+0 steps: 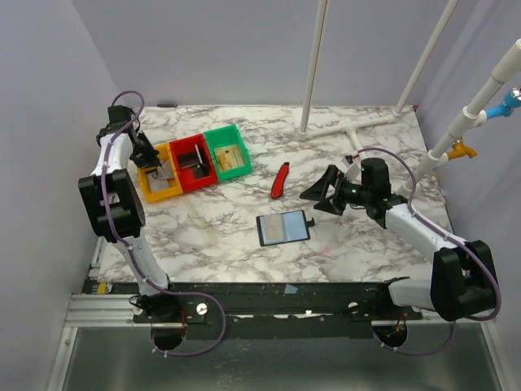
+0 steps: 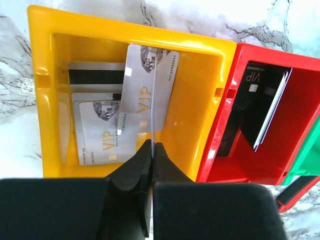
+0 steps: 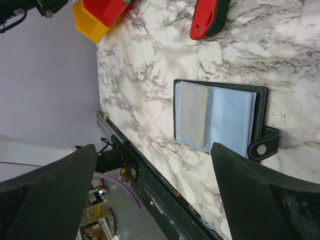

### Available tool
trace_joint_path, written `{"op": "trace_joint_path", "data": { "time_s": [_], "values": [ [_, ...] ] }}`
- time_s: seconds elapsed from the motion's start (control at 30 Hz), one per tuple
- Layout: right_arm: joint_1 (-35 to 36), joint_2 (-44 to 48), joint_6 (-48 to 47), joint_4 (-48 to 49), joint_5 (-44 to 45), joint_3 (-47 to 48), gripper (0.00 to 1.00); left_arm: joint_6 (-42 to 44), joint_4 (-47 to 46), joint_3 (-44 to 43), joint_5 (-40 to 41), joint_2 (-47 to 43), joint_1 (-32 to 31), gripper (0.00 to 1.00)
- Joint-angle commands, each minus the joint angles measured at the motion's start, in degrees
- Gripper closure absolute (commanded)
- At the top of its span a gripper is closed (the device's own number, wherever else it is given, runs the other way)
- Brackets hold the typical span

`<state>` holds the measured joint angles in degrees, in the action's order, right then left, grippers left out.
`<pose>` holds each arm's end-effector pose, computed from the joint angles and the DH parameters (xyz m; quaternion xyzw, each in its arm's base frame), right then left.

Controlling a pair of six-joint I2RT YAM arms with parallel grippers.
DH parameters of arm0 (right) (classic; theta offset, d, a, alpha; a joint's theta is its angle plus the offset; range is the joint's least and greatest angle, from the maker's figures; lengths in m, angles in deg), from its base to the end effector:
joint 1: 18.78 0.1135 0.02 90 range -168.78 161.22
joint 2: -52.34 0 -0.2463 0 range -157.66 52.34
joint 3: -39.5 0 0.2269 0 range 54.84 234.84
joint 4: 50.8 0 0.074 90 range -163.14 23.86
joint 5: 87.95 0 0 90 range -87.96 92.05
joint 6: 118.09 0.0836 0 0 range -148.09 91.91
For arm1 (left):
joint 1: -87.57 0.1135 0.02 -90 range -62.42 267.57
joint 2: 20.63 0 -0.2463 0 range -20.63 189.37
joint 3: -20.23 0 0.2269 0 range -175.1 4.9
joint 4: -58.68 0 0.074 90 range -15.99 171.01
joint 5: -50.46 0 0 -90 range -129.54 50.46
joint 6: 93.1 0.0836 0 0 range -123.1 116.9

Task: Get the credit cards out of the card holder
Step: Place the credit card in the storage box.

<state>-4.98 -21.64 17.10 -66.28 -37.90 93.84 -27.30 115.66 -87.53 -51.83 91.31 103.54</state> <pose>0.2578 0.1186 0.1945 0.0741 0.8456 0.4771 0.2277 0.4024 0.0966 0.1890 -0.3056 0.9135 -0.1212 0.2395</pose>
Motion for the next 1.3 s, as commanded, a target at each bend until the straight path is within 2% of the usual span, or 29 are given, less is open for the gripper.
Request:
{"op": "trace_joint_path", "data": {
  "time_s": [0.0,0.1,0.2,0.33,0.63,0.77,0.83,0.93,1.1,1.27],
  "values": [
    [-0.19,-0.35,0.19,-0.34,-0.55,-0.32,0.0,1.42,2.13,-3.61,-2.8,2.4,0.38,1.0],
    [-0.2,-0.45,0.16,-0.32,-0.49,-0.42,0.0,1.86,2.99,-4.95,-3.35,3.36,0.29,0.98],
    [-0.18,-0.43,0.24,-0.31,-0.56,-0.42,0.0,1.97,3.59,-5.22,-2.7,3.26,0.29,0.83],
    [-0.18,-0.44,0.25,-0.33,-0.54,-0.5,0.0,2.06,3.88,-5.31,-2.08,2.09,0.29,0.71],
    [-0.18,-0.29,0.49,-0.3,-0.63,-0.86,0.0,2.27,6.15,-7.54,-0.5,-1.3,0.29,0.65],
    [-0.19,-0.11,0.49,-0.34,-0.41,-0.86,0.0,2.02,6.51,-7.93,-0.7,-3.63,0.22,0.58],
    [-0.23,-0.21,0.5,-0.32,-0.4,-0.77,0.0,1.8,6.52,-7.7,-0.71,-5.13,0.16,0.57],
    [-0.24,-0.53,0.51,-0.31,-0.56,-0.53,0.0,1.46,6.52,-6.8,-0.83,-7.73,-0.29,0.52],
    [-0.18,-1.08,0.35,-0.3,-0.57,-0.08,0.0,0.96,4.92,-2.46,-1.8,-13.74,-3.39,0.34],
    [-0.18,-1.6,0.37,1.46,-0.57,-0.05,0.0,-0.6,2.41,4.57,-2.89,-20.59,-9.04,0.31]
  ]
}}
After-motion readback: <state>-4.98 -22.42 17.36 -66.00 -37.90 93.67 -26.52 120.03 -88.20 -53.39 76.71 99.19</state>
